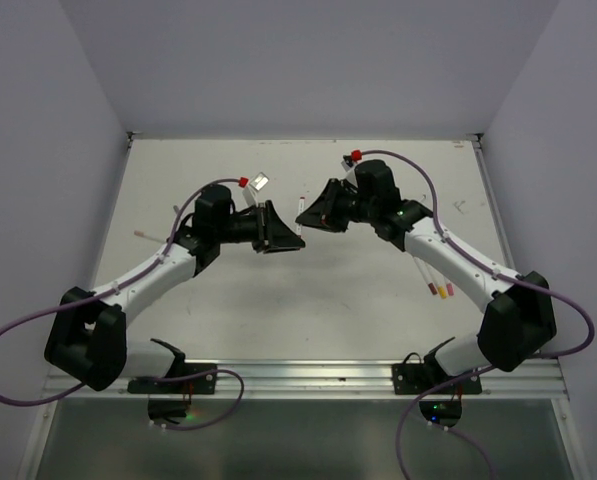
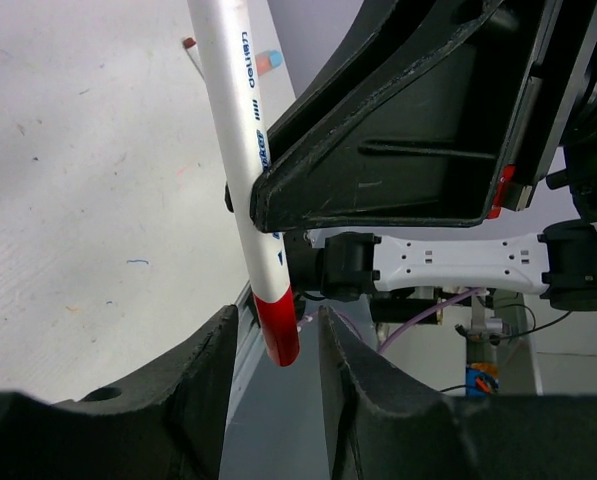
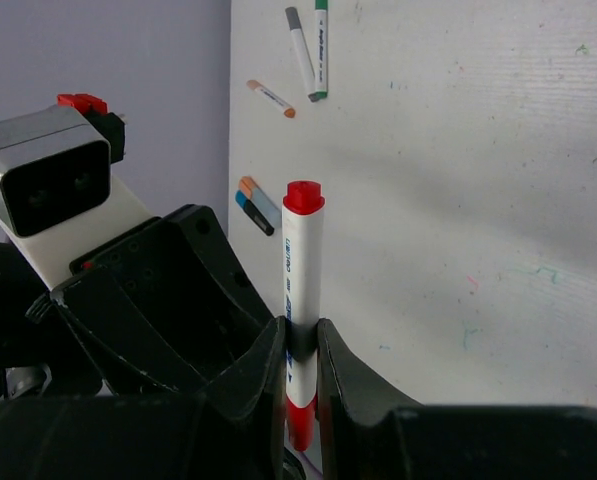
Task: Open the pen caps
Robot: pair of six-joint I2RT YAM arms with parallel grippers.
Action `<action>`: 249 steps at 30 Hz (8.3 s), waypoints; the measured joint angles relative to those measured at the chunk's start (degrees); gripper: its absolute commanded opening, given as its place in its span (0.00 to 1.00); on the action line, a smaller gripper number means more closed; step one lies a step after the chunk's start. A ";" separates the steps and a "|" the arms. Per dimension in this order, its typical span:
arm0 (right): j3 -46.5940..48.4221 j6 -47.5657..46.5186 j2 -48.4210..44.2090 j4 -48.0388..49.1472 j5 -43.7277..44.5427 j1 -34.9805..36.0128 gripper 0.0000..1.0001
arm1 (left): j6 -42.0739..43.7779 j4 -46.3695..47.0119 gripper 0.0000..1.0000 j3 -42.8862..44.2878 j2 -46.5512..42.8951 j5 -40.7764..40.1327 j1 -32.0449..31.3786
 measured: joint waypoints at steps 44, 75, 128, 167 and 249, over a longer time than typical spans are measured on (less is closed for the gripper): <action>0.52 15.37 19.93 41.31 -14.86 -7.89 0.00 | -16.13 44.35 0.00 -17.46 -0.79 4.87 -1.60; 28.33 -23.76 35.28 -27.39 17.18 -4.39 0.00 | 20.33 -35.17 0.00 32.79 38.01 -45.86 3.06; 35.78 -26.43 42.64 -23.15 24.15 -4.24 0.56 | 22.03 -45.79 0.69 39.26 38.66 -56.74 0.98; 34.25 -39.28 44.89 -23.28 20.83 -2.67 0.39 | 21.79 -42.51 0.69 24.79 16.70 -47.36 1.03; 37.24 -19.39 42.03 -33.38 40.61 -32.61 0.43 | 27.34 -39.47 0.73 19.69 12.17 -42.01 3.06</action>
